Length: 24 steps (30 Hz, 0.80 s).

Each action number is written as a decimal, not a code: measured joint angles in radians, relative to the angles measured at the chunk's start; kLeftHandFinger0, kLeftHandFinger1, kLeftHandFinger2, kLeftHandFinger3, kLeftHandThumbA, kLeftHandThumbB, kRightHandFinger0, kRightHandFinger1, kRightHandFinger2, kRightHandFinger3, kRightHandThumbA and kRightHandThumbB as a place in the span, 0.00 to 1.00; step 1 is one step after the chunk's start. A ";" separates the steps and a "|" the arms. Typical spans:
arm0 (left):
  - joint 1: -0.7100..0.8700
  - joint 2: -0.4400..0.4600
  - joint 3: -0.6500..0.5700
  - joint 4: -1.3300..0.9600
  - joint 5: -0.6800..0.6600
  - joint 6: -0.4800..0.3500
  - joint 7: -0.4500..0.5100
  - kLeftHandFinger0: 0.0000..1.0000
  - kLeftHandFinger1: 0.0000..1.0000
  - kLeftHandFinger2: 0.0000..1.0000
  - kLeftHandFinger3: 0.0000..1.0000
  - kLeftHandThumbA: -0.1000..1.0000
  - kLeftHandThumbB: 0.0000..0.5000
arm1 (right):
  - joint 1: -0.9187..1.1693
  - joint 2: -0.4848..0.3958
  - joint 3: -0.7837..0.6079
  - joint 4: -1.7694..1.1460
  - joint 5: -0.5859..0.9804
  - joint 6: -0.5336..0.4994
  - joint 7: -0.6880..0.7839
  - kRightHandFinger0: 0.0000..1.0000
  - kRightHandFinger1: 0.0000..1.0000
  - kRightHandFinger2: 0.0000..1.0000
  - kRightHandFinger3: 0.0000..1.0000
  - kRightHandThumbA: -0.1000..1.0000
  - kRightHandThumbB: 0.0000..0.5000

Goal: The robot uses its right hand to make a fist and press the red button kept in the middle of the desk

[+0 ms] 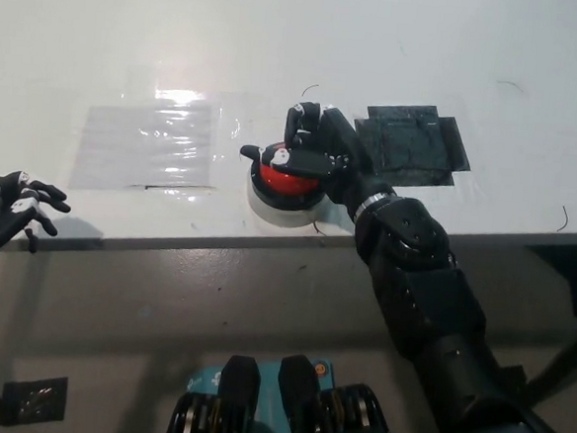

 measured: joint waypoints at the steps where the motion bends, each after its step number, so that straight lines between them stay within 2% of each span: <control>1: -0.003 0.000 0.000 0.000 0.000 0.000 0.000 0.21 0.32 0.44 0.58 0.55 0.00 | 0.003 0.001 -0.002 0.002 0.001 -0.003 0.000 0.00 0.00 0.09 0.11 1.00 0.92; 3: -0.005 0.000 0.000 0.000 0.000 0.000 0.000 0.20 0.32 0.43 0.58 0.55 0.00 | 0.006 0.004 -0.008 0.003 0.003 -0.006 -0.001 0.00 0.00 0.09 0.11 1.00 0.90; 8: -0.010 0.000 0.000 0.000 0.000 0.005 -0.001 0.19 0.31 0.41 0.57 0.54 0.00 | 0.015 0.006 -0.011 0.000 0.003 -0.013 -0.004 0.00 0.00 0.09 0.12 1.00 0.97; 12: -0.013 0.000 -0.001 0.000 0.002 0.006 -0.002 0.25 0.34 0.44 0.60 0.57 0.00 | 0.022 0.010 -0.015 -0.001 0.003 -0.017 -0.008 0.00 0.00 0.06 0.07 1.00 0.93; 15: -0.013 0.000 -0.001 0.000 0.006 0.006 -0.003 0.23 0.34 0.44 0.60 0.57 0.00 | 0.023 0.013 -0.017 -0.001 0.003 -0.020 -0.012 0.00 0.00 0.06 0.07 1.00 0.92; 19: -0.013 0.000 -0.001 0.000 0.006 0.005 -0.004 0.22 0.32 0.44 0.60 0.56 0.00 | 0.024 0.017 -0.019 -0.001 0.003 -0.019 -0.020 0.00 0.00 0.07 0.11 1.00 0.90; 21: -0.013 0.000 0.000 0.000 0.006 0.005 -0.006 0.23 0.34 0.45 0.61 0.56 0.00 | 0.024 0.016 -0.019 -0.001 0.003 -0.019 -0.019 0.00 0.00 0.08 0.13 1.00 0.94; 24: -0.012 0.000 0.000 0.000 0.006 0.005 -0.007 0.25 0.35 0.47 0.61 0.57 0.00 | 0.024 0.016 -0.019 -0.001 0.003 -0.020 -0.015 0.00 0.00 0.09 0.14 1.00 0.90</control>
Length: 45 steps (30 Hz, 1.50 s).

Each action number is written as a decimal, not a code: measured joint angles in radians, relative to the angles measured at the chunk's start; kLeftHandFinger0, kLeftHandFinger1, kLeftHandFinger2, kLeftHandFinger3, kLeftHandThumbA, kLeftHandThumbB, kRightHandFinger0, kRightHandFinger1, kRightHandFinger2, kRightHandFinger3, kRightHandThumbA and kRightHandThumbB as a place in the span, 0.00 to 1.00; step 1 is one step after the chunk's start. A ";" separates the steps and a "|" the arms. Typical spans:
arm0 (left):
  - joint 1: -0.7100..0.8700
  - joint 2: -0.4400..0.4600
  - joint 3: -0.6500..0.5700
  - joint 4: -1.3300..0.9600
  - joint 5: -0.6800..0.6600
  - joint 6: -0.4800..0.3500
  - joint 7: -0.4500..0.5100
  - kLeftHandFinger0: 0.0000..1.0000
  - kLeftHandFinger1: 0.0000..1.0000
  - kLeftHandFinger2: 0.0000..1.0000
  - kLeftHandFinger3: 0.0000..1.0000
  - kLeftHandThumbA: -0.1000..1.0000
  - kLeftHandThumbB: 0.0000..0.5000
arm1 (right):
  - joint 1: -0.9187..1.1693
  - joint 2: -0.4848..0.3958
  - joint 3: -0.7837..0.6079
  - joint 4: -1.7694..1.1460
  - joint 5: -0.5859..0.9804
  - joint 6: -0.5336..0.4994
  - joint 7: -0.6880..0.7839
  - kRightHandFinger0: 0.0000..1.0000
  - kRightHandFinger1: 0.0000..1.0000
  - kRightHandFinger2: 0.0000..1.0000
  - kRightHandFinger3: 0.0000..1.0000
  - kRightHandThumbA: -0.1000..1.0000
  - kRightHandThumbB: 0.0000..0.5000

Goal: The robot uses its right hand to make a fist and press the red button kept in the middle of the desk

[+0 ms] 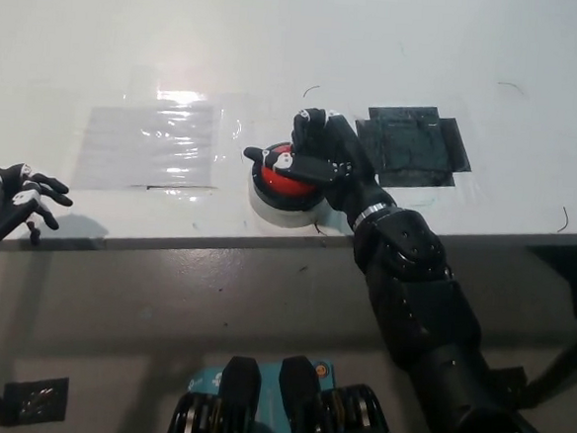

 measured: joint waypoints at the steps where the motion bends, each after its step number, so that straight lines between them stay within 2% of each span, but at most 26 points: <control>1: 0.001 0.000 0.000 0.000 0.000 0.000 0.000 0.25 0.34 0.46 0.61 0.57 0.00 | 0.000 0.000 0.000 0.000 0.000 0.000 0.001 0.00 0.00 0.10 0.14 1.00 0.90; 4: 0.004 0.000 0.000 0.000 0.000 0.000 0.000 0.25 0.35 0.46 0.60 0.57 0.00 | -0.002 0.000 0.000 0.000 0.000 0.000 0.002 0.00 0.00 0.12 0.14 1.00 0.90; 12: 0.014 0.000 0.001 -0.005 0.000 0.001 0.000 0.23 0.34 0.46 0.60 0.57 0.00 | -0.023 -0.003 -0.008 -0.023 0.008 0.033 0.008 0.00 0.00 0.12 0.10 1.00 1.00; 15: 0.022 0.000 0.001 -0.006 0.000 0.001 0.000 0.23 0.34 0.45 0.59 0.57 0.00 | -0.038 -0.007 -0.017 -0.056 0.019 0.059 0.016 0.00 0.00 0.12 0.10 1.00 1.00; 20: 0.028 0.000 0.002 -0.005 -0.001 0.000 0.000 0.25 0.35 0.46 0.60 0.57 0.00 | -0.053 -0.036 -0.031 -0.223 0.029 0.133 0.019 0.00 0.00 0.17 0.15 1.00 1.00; 25: 0.034 0.000 0.002 -0.005 -0.001 0.000 0.000 0.24 0.34 0.45 0.58 0.58 0.00 | -0.074 -0.077 -0.056 -0.364 0.049 0.214 0.015 0.00 0.00 0.18 0.13 1.00 1.00; 28: 0.040 0.000 0.003 -0.005 -0.001 0.000 0.000 0.22 0.33 0.44 0.58 0.58 0.00 | -0.072 -0.103 -0.071 -0.420 0.060 0.259 0.012 0.00 0.00 0.16 0.10 1.00 1.00; 30: 0.042 -0.001 0.003 -0.005 -0.002 0.000 0.000 0.23 0.34 0.45 0.58 0.58 0.00 | -0.070 -0.119 -0.078 -0.443 0.063 0.276 0.012 0.00 0.00 0.16 0.12 1.00 1.00; 31: 0.042 -0.001 0.003 -0.005 -0.002 0.000 0.000 0.23 0.34 0.45 0.58 0.58 0.00 | -0.070 -0.125 -0.080 -0.449 0.064 0.280 0.012 0.00 0.00 0.13 0.10 1.00 1.00; 33: 0.043 -0.001 0.004 -0.006 -0.002 0.001 0.000 0.23 0.34 0.45 0.58 0.58 0.00 | -0.066 -0.154 -0.087 -0.467 0.066 0.291 0.014 0.00 0.00 0.04 0.01 1.00 1.00; 34: 0.045 -0.001 0.006 -0.006 -0.002 0.001 0.000 0.22 0.33 0.45 0.58 0.58 0.00 | -0.065 -0.168 -0.092 -0.469 0.066 0.295 0.014 0.00 0.00 0.04 0.00 1.00 1.00; 35: 0.046 -0.001 0.007 -0.006 -0.002 0.001 0.000 0.22 0.33 0.45 0.58 0.58 0.00 | -0.064 -0.178 -0.096 -0.470 0.066 0.297 0.013 0.00 0.00 0.11 0.04 1.00 0.99; 36: 0.047 -0.001 0.007 -0.006 -0.002 0.002 0.000 0.23 0.33 0.46 0.58 0.58 0.00 | -0.060 -0.194 -0.101 -0.474 0.065 0.297 0.013 0.00 0.00 0.10 0.05 1.00 1.00; 37: 0.049 -0.001 0.008 -0.006 -0.002 0.002 0.000 0.23 0.33 0.46 0.57 0.58 0.00 | -0.054 -0.207 -0.105 -0.483 0.064 0.297 0.012 0.10 0.16 0.32 0.30 1.00 0.96; 38: 0.049 -0.001 0.008 -0.006 -0.002 0.002 0.000 0.22 0.33 0.46 0.57 0.58 0.00 | -0.042 -0.222 -0.108 -0.505 0.064 0.303 0.012 0.01 0.08 0.22 0.23 1.00 0.98; 39: 0.050 -0.001 0.008 -0.006 -0.002 0.002 0.000 0.21 0.33 0.44 0.56 0.57 0.00 | -0.031 -0.235 -0.110 -0.525 0.064 0.306 0.012 0.19 0.35 0.49 0.54 1.00 1.00; 40: 0.051 -0.001 0.009 -0.006 -0.003 0.002 0.000 0.21 0.32 0.44 0.56 0.57 0.00 | -0.019 -0.247 -0.112 -0.549 0.065 0.311 0.013 0.19 0.37 0.51 0.64 1.00 1.00; 42: 0.052 -0.001 0.011 -0.006 -0.005 0.003 0.000 0.19 0.31 0.43 0.56 0.57 0.00 | 0.013 -0.285 -0.112 -0.599 0.065 0.319 0.019 0.25 0.49 0.60 0.76 1.00 1.00; 43: 0.052 -0.001 0.012 -0.006 -0.006 0.002 0.000 0.21 0.32 0.44 0.57 0.57 0.00 | 0.027 -0.303 -0.114 -0.616 0.066 0.323 0.023 0.30 0.54 0.65 0.81 1.00 0.95; 44: 0.052 -0.001 0.011 -0.006 -0.006 0.002 0.000 0.22 0.33 0.45 0.57 0.57 0.00 | 0.044 -0.322 -0.118 -0.631 0.068 0.326 0.027 0.33 0.56 0.68 0.84 1.00 0.97; 45: 0.053 -0.001 0.012 -0.006 -0.006 0.002 0.000 0.22 0.32 0.44 0.58 0.56 0.00 | 0.061 -0.340 -0.123 -0.642 0.071 0.328 0.031 0.34 0.58 0.70 0.84 1.00 0.94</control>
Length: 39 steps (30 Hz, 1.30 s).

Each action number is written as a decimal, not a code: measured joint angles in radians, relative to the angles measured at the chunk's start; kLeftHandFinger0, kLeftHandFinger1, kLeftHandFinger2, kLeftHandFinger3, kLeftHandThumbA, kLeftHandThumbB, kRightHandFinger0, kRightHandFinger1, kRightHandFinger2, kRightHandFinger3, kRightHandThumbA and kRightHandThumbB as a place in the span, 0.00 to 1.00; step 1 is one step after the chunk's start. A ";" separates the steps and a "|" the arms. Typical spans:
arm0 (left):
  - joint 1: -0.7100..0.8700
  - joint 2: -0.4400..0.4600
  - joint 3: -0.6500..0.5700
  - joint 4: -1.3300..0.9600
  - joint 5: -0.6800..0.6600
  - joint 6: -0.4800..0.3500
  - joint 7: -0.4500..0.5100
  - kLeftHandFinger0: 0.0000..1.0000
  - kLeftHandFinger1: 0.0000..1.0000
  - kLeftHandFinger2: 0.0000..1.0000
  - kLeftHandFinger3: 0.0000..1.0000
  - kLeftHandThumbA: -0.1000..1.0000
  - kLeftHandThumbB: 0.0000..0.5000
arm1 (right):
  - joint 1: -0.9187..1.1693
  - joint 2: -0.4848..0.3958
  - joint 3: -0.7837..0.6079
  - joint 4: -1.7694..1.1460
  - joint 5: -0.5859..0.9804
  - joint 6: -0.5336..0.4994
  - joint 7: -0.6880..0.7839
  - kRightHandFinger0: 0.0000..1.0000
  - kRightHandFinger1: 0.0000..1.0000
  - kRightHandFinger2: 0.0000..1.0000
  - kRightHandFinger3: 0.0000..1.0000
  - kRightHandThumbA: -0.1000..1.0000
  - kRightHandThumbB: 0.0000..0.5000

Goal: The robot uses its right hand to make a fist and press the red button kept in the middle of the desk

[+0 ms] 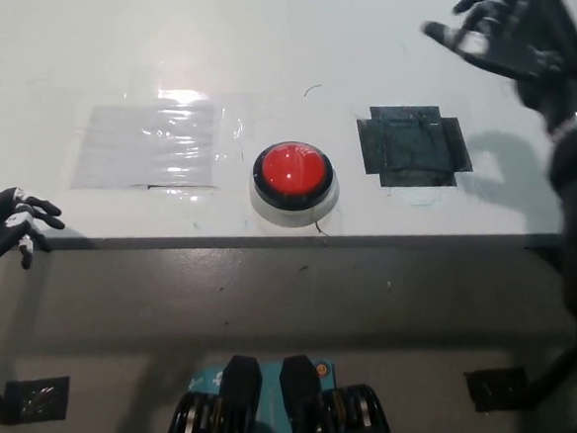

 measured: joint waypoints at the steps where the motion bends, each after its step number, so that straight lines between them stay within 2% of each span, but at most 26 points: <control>1: 0.002 0.000 0.001 0.000 0.000 0.000 0.000 0.22 0.33 0.45 0.58 0.56 0.00 | 0.018 -0.018 -0.006 -0.005 0.004 0.003 0.003 0.35 0.60 0.73 0.86 1.00 0.96; 4: 0.004 0.000 0.002 -0.001 -0.001 0.003 0.000 0.21 0.32 0.44 0.57 0.56 0.00 | 0.085 -0.050 -0.030 -0.073 0.018 0.025 0.003 0.34 0.59 0.71 0.85 1.00 1.00; 5: 0.004 0.000 0.002 -0.002 -0.001 0.003 0.000 0.21 0.32 0.44 0.57 0.56 0.00 | 0.109 -0.056 -0.040 -0.096 0.022 0.031 0.003 0.35 0.59 0.70 0.85 1.00 0.99; 6: 0.004 0.000 0.002 -0.004 -0.001 0.004 0.000 0.22 0.32 0.44 0.57 0.56 0.00 | 0.129 -0.062 -0.053 -0.119 0.028 0.036 0.003 0.38 0.61 0.69 0.85 1.00 0.94; 11: 0.004 0.000 0.007 -0.009 -0.001 0.008 0.000 0.25 0.35 0.46 0.57 0.55 0.00 | 0.229 -0.081 -0.108 -0.189 0.061 0.070 0.002 0.36 0.60 0.68 0.88 1.00 0.94; 13: 0.005 0.000 0.008 -0.009 -0.001 0.009 0.000 0.28 0.37 0.48 0.58 0.55 0.00 | 0.253 -0.085 -0.118 -0.202 0.068 0.078 0.002 0.38 0.60 0.68 0.89 1.00 0.88; 14: 0.005 0.000 0.008 -0.010 -0.001 0.010 0.000 0.28 0.37 0.48 0.59 0.54 0.00 | 0.274 -0.087 -0.124 -0.213 0.075 0.084 0.002 0.39 0.61 0.69 0.89 1.00 0.81; 18: 0.007 0.000 0.012 -0.010 -0.001 0.011 0.000 0.27 0.36 0.48 0.59 0.54 0.00 | 0.337 -0.094 -0.142 -0.239 0.098 0.096 0.003 0.38 0.60 0.69 0.88 1.00 0.78; 20: 0.007 0.000 0.013 -0.010 0.000 0.012 0.001 0.27 0.36 0.46 0.58 0.54 0.00 | 0.361 -0.094 -0.149 -0.247 0.104 0.099 0.003 0.36 0.60 0.69 0.88 1.00 0.78; 24: 0.007 0.000 0.017 -0.011 0.000 0.013 0.000 0.25 0.34 0.44 0.57 0.53 0.00 | 0.401 -0.094 -0.159 -0.252 0.111 0.100 0.003 0.35 0.59 0.67 0.85 1.00 0.83; 27: 0.009 0.000 0.025 -0.011 0.000 0.013 0.000 0.23 0.33 0.43 0.56 0.54 0.00 | 0.426 -0.092 -0.160 -0.252 0.113 0.100 0.001 0.34 0.58 0.65 0.84 1.00 0.83; 29: 0.009 0.000 0.028 -0.012 0.000 0.013 0.000 0.27 0.35 0.46 0.58 0.54 0.00 | 0.430 -0.090 -0.160 -0.252 0.113 0.100 -0.001 0.34 0.56 0.65 0.85 1.00 0.82; 39: 0.009 0.000 0.036 -0.016 0.000 0.015 0.000 0.23 0.32 0.42 0.55 0.54 0.00 | 0.433 -0.083 -0.164 -0.249 0.113 0.100 -0.013 0.34 0.53 0.63 0.83 1.00 0.82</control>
